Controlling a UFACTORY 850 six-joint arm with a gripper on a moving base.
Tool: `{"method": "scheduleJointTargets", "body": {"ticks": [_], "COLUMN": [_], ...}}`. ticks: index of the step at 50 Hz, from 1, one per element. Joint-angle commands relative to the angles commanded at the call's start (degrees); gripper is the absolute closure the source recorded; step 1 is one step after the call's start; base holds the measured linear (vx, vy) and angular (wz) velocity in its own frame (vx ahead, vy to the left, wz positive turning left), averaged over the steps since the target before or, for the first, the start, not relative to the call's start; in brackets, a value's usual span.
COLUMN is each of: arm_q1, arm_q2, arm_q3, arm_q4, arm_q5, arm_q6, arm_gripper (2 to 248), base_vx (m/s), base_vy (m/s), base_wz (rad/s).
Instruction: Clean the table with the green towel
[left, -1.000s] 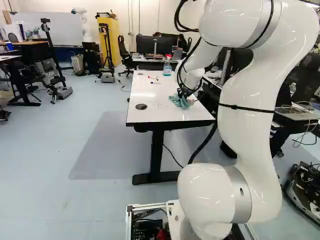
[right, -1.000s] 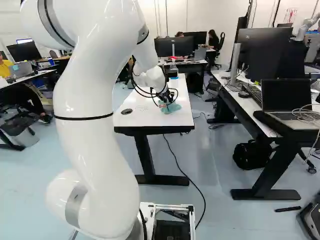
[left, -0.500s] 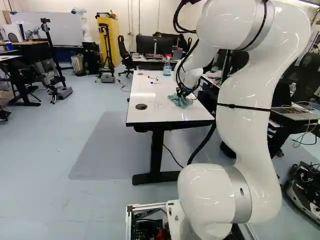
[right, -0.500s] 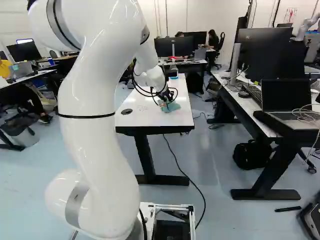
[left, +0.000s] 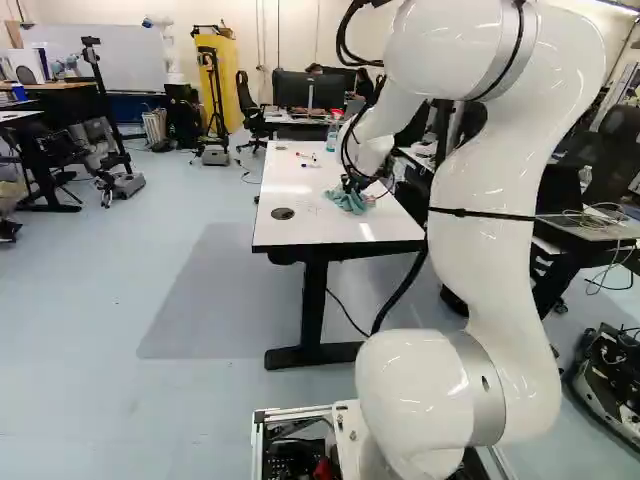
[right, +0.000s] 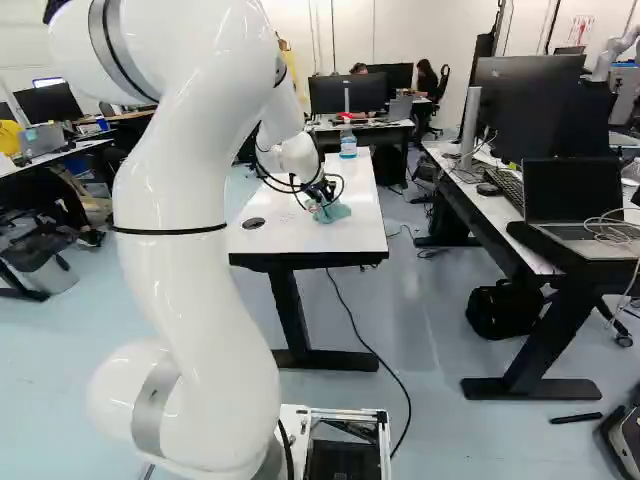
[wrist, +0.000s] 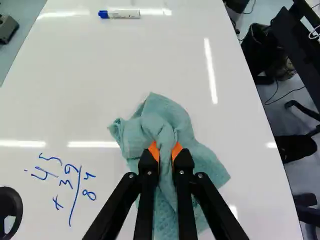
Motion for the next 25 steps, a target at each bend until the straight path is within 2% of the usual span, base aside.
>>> {"method": "scheduleJointTargets", "body": {"ticks": [8,25], "arm_q1": [0.9,0.9], "arm_q2": [1.2,5.1], "arm_q3": [1.5,6.4], "arm_q4": [0.0,0.0], "arm_q5": [0.0,0.0], "arm_q6": [0.0,0.0], "arm_gripper": [204,204], "base_vx": [0.0,0.0], "base_vy": [0.0,0.0], "base_wz": [0.0,0.0]}}
